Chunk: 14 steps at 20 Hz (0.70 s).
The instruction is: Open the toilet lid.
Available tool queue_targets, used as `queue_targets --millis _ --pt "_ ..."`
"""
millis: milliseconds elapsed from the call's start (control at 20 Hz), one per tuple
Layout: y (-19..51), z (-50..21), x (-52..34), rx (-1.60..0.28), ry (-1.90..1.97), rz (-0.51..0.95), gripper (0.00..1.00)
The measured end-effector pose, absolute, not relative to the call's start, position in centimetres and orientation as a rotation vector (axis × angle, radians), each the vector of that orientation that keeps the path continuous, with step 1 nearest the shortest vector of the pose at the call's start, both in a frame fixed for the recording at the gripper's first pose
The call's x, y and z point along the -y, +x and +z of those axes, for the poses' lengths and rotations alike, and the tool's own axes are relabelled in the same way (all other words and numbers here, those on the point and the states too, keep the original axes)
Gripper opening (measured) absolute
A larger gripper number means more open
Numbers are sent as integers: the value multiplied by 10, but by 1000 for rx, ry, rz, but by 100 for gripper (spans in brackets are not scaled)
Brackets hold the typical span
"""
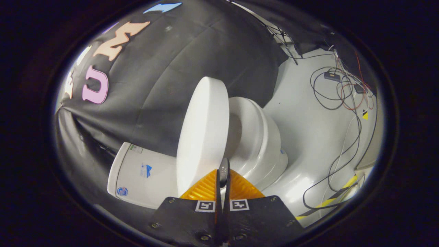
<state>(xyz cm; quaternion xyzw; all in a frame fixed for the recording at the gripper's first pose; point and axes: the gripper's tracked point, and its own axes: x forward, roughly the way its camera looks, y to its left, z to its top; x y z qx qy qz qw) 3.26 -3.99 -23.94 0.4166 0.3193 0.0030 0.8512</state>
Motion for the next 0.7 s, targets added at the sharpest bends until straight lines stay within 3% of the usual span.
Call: queue_targets --millis 700 --pt "27 -185 19 -596 649 93 1"
